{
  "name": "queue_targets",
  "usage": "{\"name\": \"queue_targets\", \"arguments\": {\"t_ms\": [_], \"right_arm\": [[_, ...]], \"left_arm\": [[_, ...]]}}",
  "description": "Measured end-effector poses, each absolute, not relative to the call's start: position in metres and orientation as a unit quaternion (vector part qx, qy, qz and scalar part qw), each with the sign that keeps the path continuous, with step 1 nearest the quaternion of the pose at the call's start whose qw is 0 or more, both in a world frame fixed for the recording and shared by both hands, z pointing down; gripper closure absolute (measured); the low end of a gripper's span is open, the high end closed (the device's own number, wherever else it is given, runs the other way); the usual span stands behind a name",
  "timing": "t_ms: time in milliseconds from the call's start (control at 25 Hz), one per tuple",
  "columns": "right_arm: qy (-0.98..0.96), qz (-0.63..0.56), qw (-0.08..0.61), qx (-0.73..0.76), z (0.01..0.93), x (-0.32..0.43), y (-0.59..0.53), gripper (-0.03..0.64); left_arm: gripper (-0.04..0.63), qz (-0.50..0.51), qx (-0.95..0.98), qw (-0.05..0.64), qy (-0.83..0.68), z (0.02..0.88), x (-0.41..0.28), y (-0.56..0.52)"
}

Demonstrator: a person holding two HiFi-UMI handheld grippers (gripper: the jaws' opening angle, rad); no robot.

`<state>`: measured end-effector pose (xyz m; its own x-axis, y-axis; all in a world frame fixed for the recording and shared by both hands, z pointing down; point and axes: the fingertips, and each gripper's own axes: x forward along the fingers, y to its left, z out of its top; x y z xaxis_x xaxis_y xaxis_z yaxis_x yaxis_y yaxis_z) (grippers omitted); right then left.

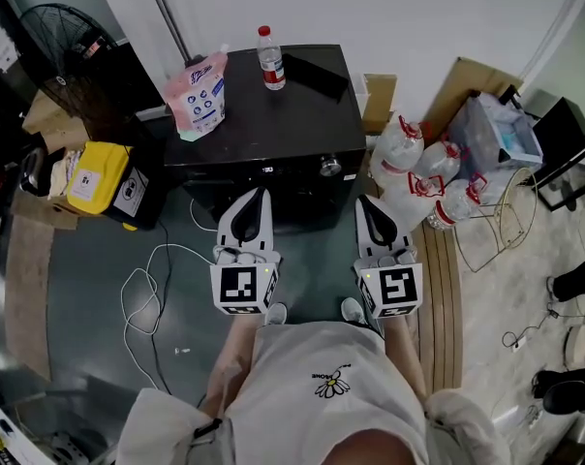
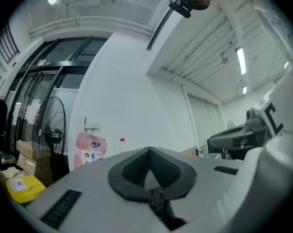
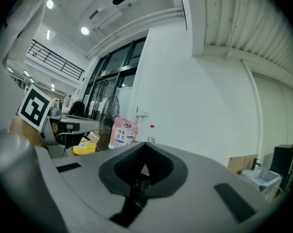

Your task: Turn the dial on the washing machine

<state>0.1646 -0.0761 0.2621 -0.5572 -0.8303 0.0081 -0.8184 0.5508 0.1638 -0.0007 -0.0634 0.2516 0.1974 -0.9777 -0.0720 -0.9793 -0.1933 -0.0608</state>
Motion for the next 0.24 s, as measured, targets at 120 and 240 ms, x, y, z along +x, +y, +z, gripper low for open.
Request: {"name": "queue_targets", "arguments": {"t_ms": [120, 240], "right_arm": [[-0.879, -0.071, 0.043, 0.469, 0.2622, 0.1644, -0.0794, 0.614], [-0.879, -0.071, 0.042, 0.469, 0.262, 0.1642, -0.0813, 0.615]], "left_arm": [[0.597, 0.011, -0.771, 0.047, 0.635, 0.2503, -0.0025, -0.0652], [0.597, 0.013, -0.772, 0.047, 0.634, 0.2492, -0.0019, -0.0662]]}}
